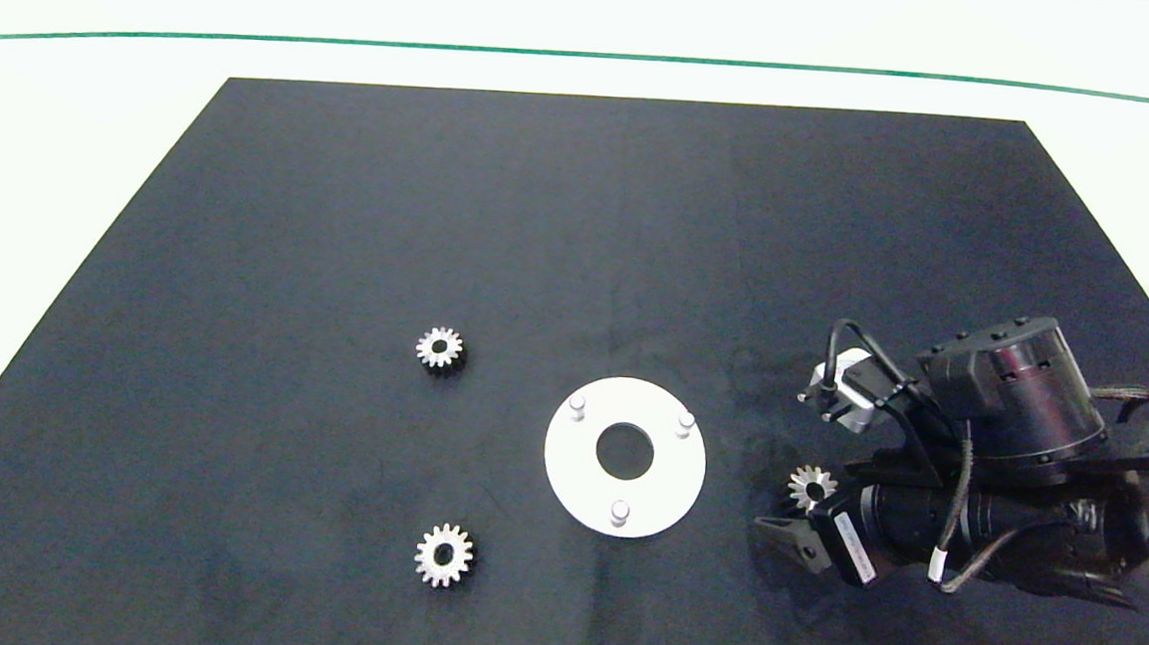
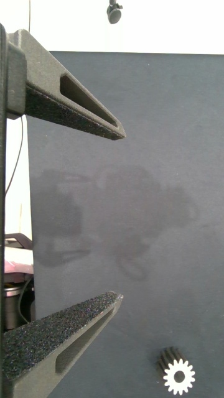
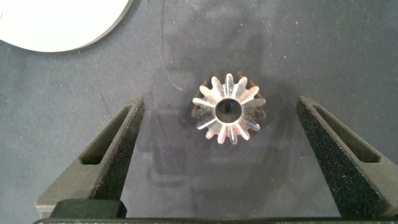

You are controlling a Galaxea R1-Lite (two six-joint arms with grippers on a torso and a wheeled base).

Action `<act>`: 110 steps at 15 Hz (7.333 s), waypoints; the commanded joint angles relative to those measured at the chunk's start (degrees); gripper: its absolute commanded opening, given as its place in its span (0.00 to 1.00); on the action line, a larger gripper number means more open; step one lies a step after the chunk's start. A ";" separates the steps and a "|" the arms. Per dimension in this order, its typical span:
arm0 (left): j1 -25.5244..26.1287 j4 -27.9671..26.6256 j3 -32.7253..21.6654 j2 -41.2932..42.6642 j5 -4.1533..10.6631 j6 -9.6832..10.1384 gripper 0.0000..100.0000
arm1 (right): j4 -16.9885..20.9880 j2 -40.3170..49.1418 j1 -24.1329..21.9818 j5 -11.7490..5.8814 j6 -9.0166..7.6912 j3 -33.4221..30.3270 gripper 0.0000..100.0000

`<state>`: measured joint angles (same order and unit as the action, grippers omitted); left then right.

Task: Install three planetary gears onto the carrier pins

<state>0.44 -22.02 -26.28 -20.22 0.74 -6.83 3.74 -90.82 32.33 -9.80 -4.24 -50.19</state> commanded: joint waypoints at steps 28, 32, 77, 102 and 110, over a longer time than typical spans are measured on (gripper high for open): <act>-0.09 -0.22 -0.26 0.10 0.05 -0.03 1.00 | 0.12 -0.32 -0.34 -0.57 -0.15 0.00 0.78; -0.09 -0.13 -0.26 0.19 0.05 -0.03 1.00 | 0.12 -0.41 -0.51 -0.57 -0.15 -0.17 0.70; -0.09 -0.22 -0.17 0.10 0.05 -0.03 1.00 | 12.08 -4.72 6.08 -2.94 2.40 -19.95 0.00; -0.18 -0.22 -0.17 -0.25 0.05 -0.03 1.00 | 21.75 -15.09 10.21 -4.79 3.89 -35.50 0.00; -0.18 -0.13 -0.17 -0.17 0.05 -0.03 1.00 | 21.83 -15.97 10.03 -4.79 3.89 -37.17 0.00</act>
<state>0.27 -22.04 -26.48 -20.33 0.74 -6.83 25.44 -106.72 42.34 -14.49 -0.33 -87.24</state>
